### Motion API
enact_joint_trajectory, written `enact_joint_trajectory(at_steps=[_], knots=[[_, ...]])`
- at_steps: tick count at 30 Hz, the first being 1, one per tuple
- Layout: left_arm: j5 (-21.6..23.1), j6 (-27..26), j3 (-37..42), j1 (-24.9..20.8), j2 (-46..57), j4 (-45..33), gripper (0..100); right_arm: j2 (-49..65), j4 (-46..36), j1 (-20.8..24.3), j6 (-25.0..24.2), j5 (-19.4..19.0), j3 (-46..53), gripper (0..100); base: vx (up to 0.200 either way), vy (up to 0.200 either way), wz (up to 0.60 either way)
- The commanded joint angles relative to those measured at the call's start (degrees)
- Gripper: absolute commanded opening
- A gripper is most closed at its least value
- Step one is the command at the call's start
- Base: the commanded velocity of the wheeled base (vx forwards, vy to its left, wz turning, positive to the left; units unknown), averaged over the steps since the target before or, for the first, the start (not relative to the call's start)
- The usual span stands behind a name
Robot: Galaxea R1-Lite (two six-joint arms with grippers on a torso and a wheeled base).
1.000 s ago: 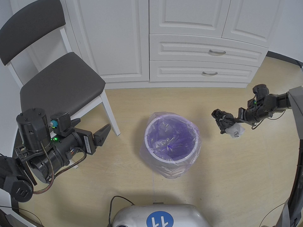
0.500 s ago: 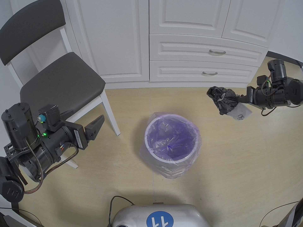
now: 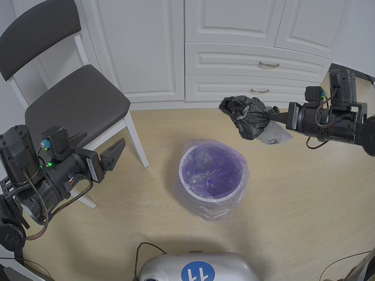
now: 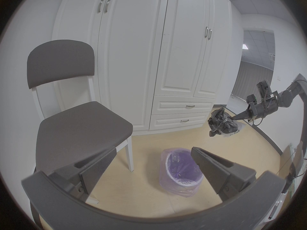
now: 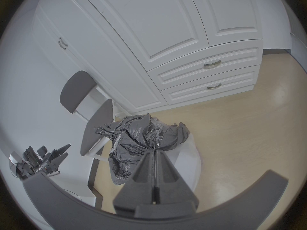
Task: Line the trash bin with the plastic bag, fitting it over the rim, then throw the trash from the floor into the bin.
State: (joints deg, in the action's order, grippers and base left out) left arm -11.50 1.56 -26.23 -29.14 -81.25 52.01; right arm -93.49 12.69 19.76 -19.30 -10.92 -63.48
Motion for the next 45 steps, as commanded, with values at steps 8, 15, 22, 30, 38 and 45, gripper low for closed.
enact_joint_trajectory(at_steps=[8, 15, 22, 30, 38, 45], knots=[[-0.02, 0.02, -0.22, 0.22, 0.22, 0.29, 100, -10.75, 11.83, 8.89, -9.44, 3.36, 0.55, 0, 0.000, 0.000, 0.00], [-0.02, 0.02, -0.31, 0.48, 0.48, 0.47, 100, -20.50, 18.42, 9.77, -11.73, 3.19, -0.24, 0, 0.000, 0.000, 0.00], [-0.02, 0.02, -0.22, 0.48, 0.48, 0.55, 100, -31.93, 22.11, 7.75, -12.26, 2.40, -3.06, 0, 0.000, 0.000, 0.00], [-0.02, 0.02, -0.22, 0.48, -0.05, 0.55, 100, -40.90, 21.85, 5.20, -12.34, -0.68, -6.92, 0, 0.000, 0.000, 0.00], [0.07, 0.02, -0.13, 0.22, -0.66, 0.55, 100, -46.26, 22.20, 3.88, -12.43, -1.82, -10.70, 0, 0.000, 0.000, 0.00], [0.07, 0.02, -0.13, 0.22, -1.54, 0.55, 100, -49.33, 24.22, 3.88, -14.72, -2.17, -13.69, 100, 0.000, 0.000, 0.00]])
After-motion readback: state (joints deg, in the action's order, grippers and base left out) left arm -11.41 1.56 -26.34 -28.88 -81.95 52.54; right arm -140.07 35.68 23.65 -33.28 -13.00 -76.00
